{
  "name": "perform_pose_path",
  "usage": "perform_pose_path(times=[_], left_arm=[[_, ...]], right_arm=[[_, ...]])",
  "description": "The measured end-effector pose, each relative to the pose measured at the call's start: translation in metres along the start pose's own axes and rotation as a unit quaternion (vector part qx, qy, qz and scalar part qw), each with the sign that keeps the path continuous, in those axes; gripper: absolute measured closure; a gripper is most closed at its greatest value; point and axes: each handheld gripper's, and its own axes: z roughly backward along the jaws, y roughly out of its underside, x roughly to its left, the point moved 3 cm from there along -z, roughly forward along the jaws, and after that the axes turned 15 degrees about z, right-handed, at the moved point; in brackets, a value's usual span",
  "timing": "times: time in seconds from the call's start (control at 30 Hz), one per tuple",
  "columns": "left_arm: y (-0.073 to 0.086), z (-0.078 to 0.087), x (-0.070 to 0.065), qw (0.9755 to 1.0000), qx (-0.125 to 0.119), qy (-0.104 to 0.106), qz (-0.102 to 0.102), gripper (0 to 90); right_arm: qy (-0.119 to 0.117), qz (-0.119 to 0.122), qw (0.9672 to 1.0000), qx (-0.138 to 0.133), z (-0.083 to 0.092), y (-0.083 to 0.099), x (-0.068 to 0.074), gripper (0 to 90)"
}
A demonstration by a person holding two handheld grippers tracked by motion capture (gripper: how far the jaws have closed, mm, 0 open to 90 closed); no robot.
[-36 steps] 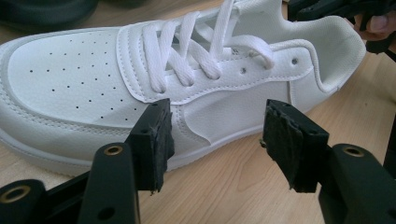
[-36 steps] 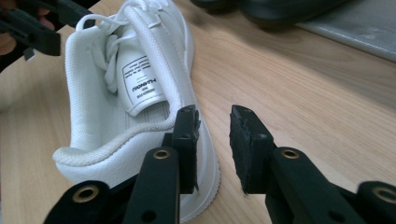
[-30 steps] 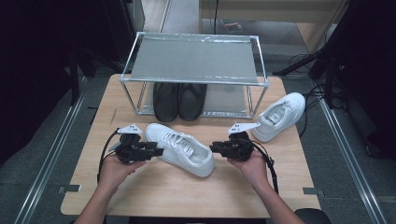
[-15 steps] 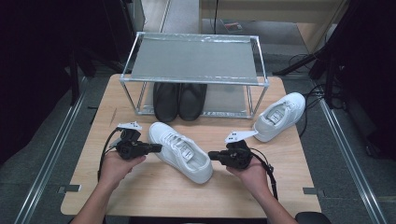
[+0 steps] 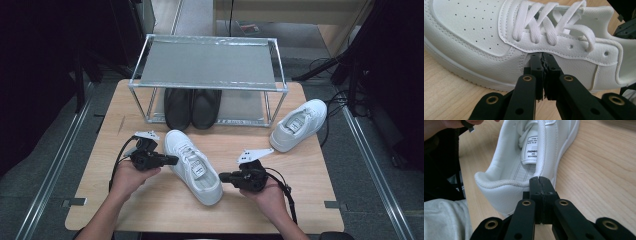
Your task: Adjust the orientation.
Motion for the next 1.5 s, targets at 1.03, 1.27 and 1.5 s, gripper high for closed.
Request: perform_pose_path(times=[1.03, 1.27, 1.5], left_arm=[[-0.012, -0.016, -0.009, 0.9999, -0.013, -0.003, -0.009, 87.0], [-0.012, -0.004, -0.01, 0.9998, -0.017, 0.013, -0.004, 76.9], [-0.012, 0.007, -0.014, 0.9989, -0.009, 0.046, 0.007, 52.9]], right_arm=[[-0.084, 0.018, 0.9963, -0.005, -0.022, -0.008, 0.039, 88.6], [-0.048, 0.018, 0.9986, -0.01, -0.01, -0.007, 0.024, 83.1], [-0.013, 0.009, 0.9996, -0.021, 0.005, -0.005, 0.004, 74.2]])
